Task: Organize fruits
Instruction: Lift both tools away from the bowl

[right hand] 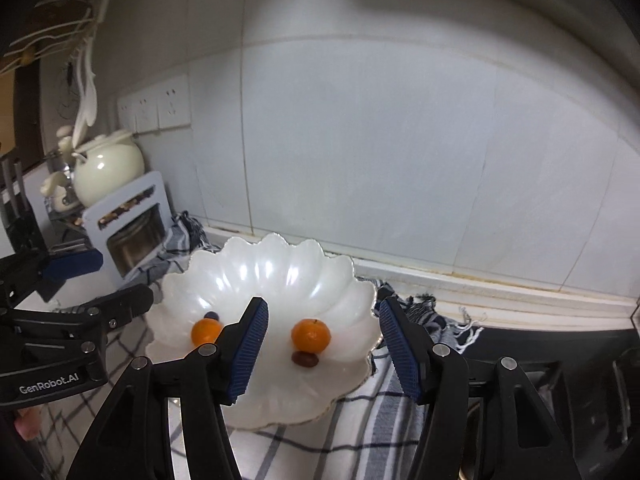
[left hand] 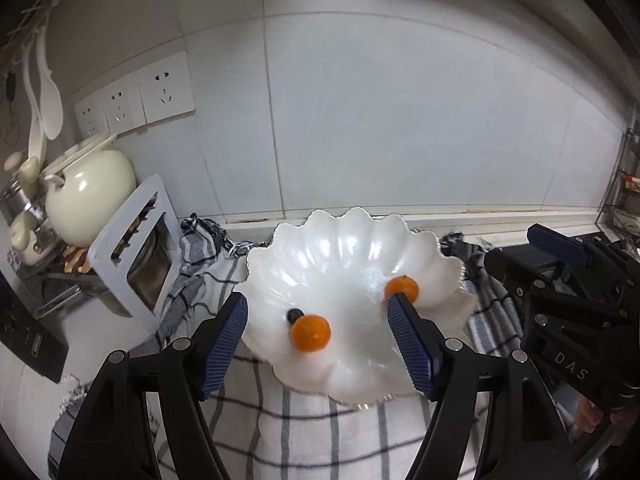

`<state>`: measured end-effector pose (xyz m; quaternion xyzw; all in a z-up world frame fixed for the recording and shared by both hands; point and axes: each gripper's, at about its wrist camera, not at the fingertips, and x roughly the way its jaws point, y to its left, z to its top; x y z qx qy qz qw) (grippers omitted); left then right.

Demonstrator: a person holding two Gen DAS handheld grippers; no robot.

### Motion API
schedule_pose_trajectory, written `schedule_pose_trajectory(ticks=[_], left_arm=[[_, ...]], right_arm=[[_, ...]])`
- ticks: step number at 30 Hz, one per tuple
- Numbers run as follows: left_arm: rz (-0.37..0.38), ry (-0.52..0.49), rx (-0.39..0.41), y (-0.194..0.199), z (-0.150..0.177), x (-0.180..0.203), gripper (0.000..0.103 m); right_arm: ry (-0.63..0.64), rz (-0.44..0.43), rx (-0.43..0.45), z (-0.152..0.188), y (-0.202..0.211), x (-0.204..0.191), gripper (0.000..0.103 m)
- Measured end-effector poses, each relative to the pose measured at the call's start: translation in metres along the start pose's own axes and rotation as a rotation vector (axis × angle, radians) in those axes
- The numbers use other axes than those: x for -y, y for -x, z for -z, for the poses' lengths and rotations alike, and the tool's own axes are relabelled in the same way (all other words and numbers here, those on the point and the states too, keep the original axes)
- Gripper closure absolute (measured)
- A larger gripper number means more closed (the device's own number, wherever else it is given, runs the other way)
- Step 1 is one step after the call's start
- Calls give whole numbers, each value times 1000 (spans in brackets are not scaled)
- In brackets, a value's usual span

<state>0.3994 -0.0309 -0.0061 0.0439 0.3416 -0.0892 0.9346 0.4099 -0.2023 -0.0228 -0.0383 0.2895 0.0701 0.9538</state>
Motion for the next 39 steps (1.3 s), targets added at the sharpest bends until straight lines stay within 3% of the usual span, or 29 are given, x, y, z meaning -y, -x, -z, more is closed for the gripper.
schedule_pose_trajectory(ticks=[19,39], left_arm=[[26,-47,120,99,52,3,31],[82,-115,94,136,106,1,31]], right_arm=[[-8,13,114,33,99,-22,44],[28,-2,97,77,148,-52,44]])
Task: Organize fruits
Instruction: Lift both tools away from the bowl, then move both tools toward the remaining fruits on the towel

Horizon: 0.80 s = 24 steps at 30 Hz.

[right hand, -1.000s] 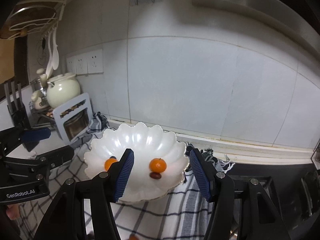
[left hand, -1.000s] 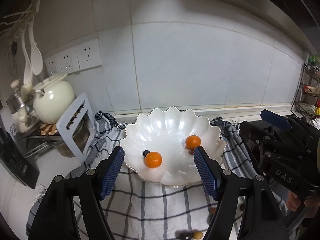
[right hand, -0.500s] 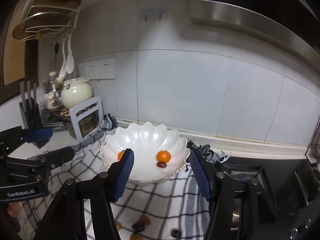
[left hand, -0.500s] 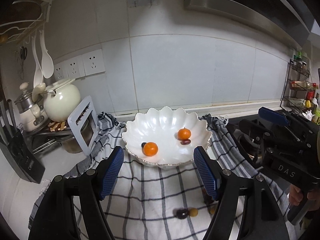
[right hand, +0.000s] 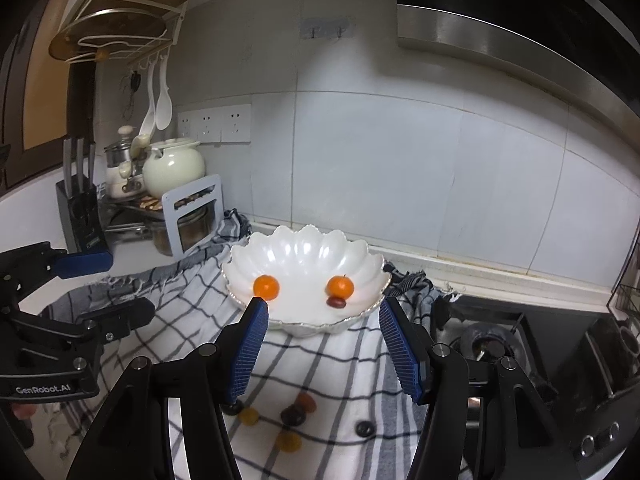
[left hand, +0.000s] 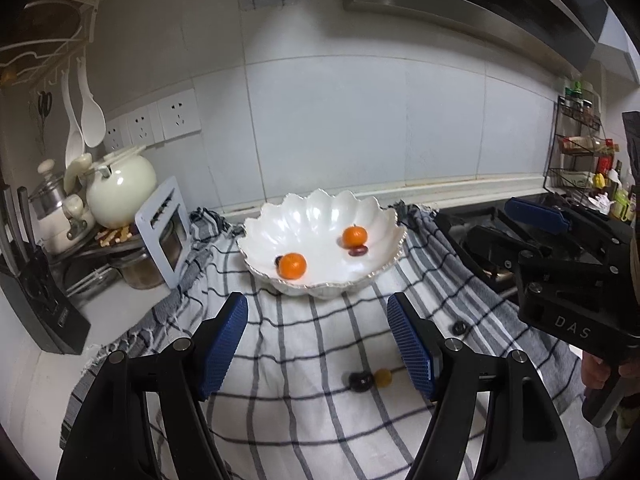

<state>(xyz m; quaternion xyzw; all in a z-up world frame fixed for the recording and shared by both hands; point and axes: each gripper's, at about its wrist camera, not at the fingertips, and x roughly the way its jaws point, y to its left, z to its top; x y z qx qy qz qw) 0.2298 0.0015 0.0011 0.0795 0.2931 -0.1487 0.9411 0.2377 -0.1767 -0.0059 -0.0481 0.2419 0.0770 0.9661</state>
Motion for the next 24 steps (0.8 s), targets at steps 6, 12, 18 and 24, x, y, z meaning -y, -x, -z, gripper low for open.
schedule_pose_trajectory(ticks=[6,12,18,24], left_arm=[[27,-7,-29,-1,16,0,31],[37,-46,-49,-6,32,6,32],[67,-81,-63,-15,46,9,32],[91,-105,-88,-30,58,12,33]], right_arm=[[-24,-22,-52,17,0,-7,44],[-28,-22,-100,36,-5,-10,44],[-51,-41,-160,54,-14,-11,44],[-57,-15,-200,72,-24,-13,44]])
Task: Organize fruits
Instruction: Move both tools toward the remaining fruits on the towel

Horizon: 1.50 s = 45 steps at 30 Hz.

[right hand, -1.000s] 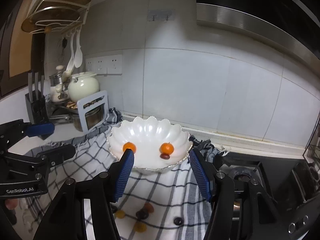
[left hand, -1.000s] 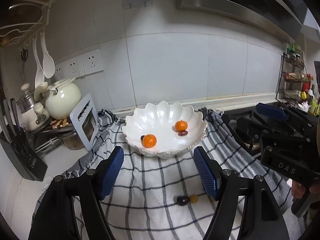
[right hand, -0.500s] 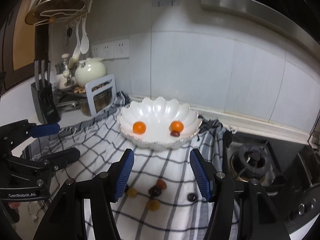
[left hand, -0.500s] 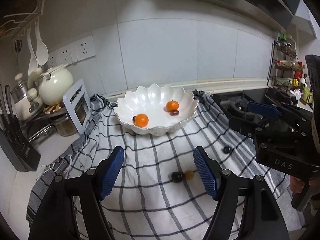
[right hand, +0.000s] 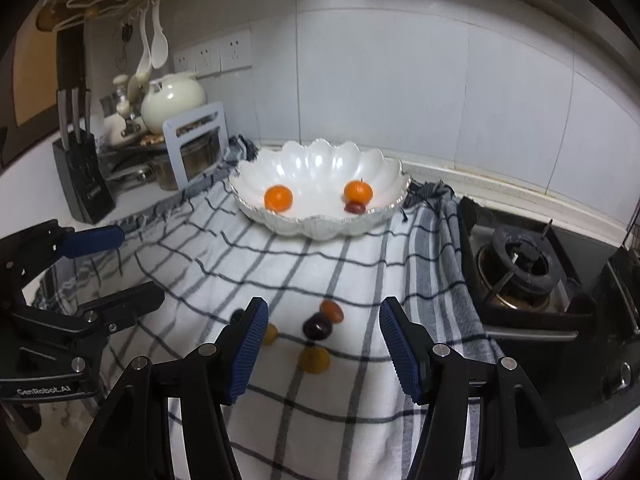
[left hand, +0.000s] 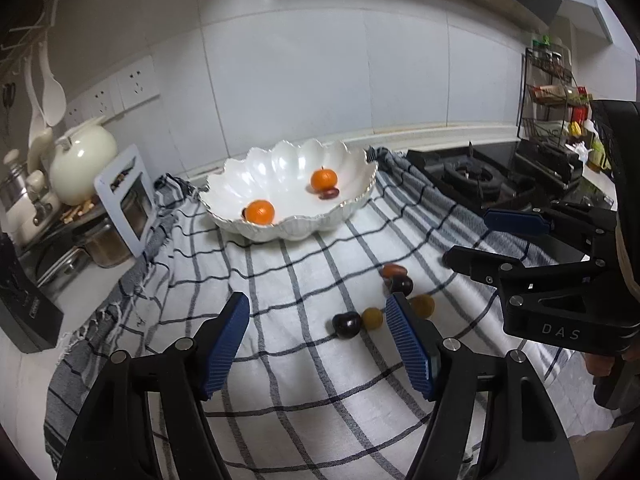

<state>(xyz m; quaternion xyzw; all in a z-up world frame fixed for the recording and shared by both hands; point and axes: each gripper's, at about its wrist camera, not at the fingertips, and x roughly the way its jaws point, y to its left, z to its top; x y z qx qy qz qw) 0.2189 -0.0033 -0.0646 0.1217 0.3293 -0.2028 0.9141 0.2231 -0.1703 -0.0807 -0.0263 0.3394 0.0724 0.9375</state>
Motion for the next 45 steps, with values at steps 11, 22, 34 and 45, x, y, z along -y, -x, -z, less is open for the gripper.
schedule_pose_trajectory(ticks=[11,22,34,45], left_arm=[[61,-53,-47,-38,17,3,41],[119,-61,-87,-73,28,2,49],[158,-14,-105,-93,33,-1,56],[206,38,-151,-113,32,-4,61]], right_arm=[[20,46,-50,20,-25,-3,44],[-14,35,-110,40,-52,-4,44],[-43,10,-135,48,-66,-2,48],[-56,-5,-135,47,-74,-1,55]])
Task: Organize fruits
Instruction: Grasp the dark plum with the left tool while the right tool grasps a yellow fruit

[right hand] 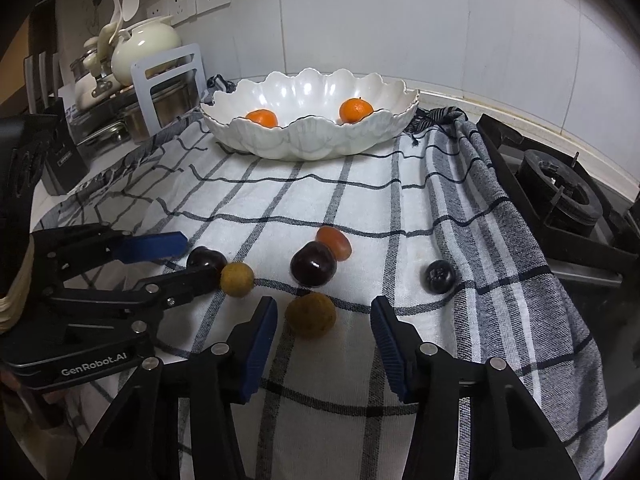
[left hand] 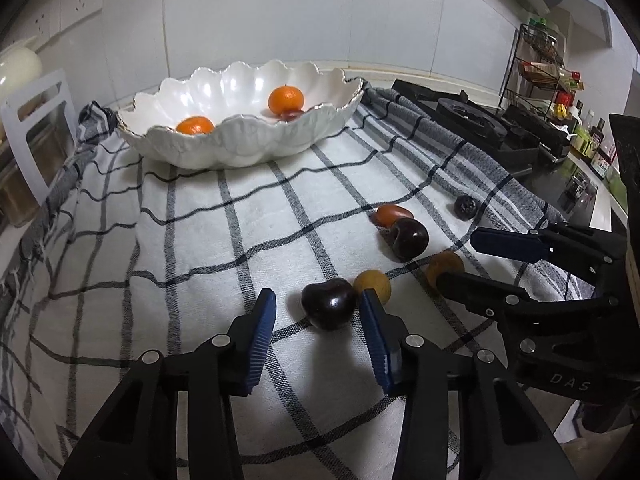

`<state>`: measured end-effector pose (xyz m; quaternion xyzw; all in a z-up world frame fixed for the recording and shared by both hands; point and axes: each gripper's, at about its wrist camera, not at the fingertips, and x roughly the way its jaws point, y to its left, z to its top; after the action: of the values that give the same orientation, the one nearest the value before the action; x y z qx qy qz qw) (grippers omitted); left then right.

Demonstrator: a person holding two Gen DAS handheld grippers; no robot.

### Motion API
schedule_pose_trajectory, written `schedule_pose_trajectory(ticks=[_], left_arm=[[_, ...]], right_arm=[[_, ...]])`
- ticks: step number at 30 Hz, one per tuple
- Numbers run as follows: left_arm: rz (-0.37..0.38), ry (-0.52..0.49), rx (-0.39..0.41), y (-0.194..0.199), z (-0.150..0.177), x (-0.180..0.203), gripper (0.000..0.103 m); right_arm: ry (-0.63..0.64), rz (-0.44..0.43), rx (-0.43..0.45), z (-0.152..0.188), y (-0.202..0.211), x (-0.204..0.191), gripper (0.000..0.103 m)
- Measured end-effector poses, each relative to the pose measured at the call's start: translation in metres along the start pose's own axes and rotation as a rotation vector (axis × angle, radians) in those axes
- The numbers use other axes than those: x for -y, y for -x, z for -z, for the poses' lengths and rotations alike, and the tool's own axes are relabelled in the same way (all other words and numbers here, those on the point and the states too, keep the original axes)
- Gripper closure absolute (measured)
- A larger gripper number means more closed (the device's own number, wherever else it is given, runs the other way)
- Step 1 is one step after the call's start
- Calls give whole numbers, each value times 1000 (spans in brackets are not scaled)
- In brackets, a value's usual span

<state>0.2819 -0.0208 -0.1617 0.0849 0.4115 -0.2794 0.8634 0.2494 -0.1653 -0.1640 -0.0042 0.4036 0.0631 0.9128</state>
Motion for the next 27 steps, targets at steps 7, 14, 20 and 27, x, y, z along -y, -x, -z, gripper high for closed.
schedule_pose_trajectory(ticks=[7,14,20,27], left_arm=[[18,6,-11,-3,0,0,71],[15,-7,-11,-3,0,3,75],[-23,-15,10,3,-1,5,75],[-41,11,33,16,-4,6,75]], right_arm=[[6,-18,-17,0,-5,-2,65],[13,-41,-32,3,-8,-3,73],[24,-43,-20,4,-6,-5,74],[19,-52,6,-1,5,-5,74]])
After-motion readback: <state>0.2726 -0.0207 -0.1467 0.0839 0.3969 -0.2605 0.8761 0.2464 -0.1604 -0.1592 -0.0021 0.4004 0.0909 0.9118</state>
